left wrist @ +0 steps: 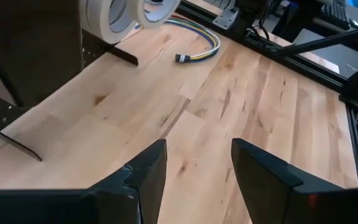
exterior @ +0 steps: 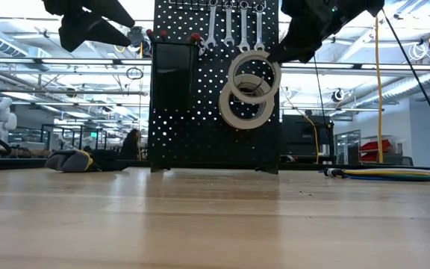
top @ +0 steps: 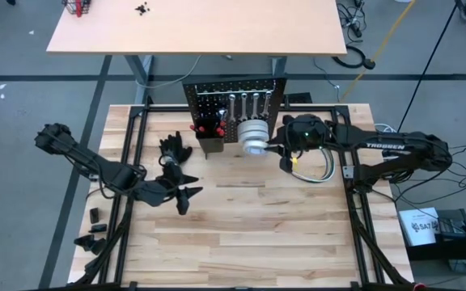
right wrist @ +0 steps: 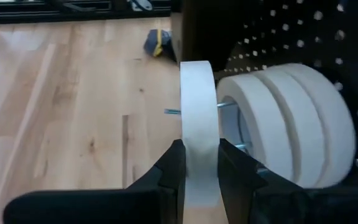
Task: Hang tools onto peg board
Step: Hang the white masking tape on the peg board
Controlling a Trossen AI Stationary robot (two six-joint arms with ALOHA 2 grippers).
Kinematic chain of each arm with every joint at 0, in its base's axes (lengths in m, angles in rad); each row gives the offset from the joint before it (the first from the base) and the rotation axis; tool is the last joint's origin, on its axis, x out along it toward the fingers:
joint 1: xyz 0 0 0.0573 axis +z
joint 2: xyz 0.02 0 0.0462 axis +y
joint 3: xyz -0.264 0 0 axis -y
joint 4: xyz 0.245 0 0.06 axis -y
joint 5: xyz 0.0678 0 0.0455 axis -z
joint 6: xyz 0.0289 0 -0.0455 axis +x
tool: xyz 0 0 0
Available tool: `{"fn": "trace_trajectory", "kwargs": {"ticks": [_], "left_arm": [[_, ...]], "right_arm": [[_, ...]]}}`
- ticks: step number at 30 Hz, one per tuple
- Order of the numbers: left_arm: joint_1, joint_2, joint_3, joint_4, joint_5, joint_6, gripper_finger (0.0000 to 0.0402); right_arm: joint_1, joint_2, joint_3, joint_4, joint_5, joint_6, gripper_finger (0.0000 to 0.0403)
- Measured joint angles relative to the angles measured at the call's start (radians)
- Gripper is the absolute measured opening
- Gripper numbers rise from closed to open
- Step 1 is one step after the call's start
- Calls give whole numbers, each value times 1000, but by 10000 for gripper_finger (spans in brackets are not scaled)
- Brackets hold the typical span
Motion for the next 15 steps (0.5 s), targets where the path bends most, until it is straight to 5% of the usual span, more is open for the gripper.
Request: {"fn": "trace_trajectory", "kwargs": {"ticks": [8,15], "left_arm": [[0,14,0,5,1,2,182],[0,14,0,-5,44,11,182]], "right_arm": [[-23,56,0,-7,1,1,61],[-22,65,1,-13,125,53,83]]}}
